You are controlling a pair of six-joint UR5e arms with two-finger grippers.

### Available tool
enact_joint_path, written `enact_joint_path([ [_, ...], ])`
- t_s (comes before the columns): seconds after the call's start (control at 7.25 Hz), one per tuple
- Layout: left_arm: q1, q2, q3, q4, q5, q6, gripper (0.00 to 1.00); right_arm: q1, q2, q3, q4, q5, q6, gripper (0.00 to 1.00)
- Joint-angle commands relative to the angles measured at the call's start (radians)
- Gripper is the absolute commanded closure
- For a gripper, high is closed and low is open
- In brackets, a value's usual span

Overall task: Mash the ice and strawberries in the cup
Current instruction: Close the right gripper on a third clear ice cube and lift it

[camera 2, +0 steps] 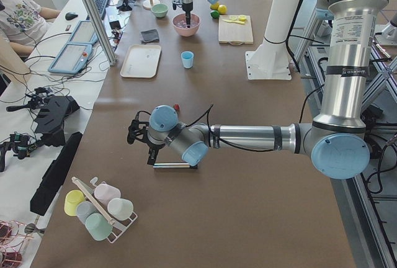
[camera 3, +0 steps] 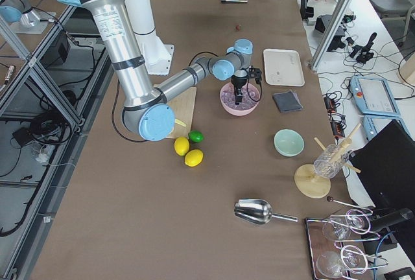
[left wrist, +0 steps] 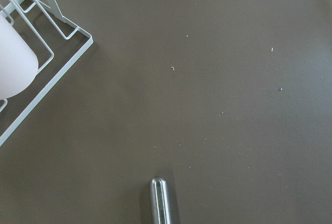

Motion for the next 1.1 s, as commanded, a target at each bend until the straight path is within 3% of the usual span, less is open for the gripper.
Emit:
enact_joint_path([
  [0.0, -0.001, 0.001, -0.002, 0.000, 0.000, 0.000, 0.03, -0.002, 0.004, 0.001, 0.000, 0.000, -0.005, 0.44],
  [0.97, -0.001, 0.001, 0.006, 0.000, 0.000, 0.000, 0.03, 0.000, 0.012, -0.018, 0.000, -0.003, -0.014, 0.46],
])
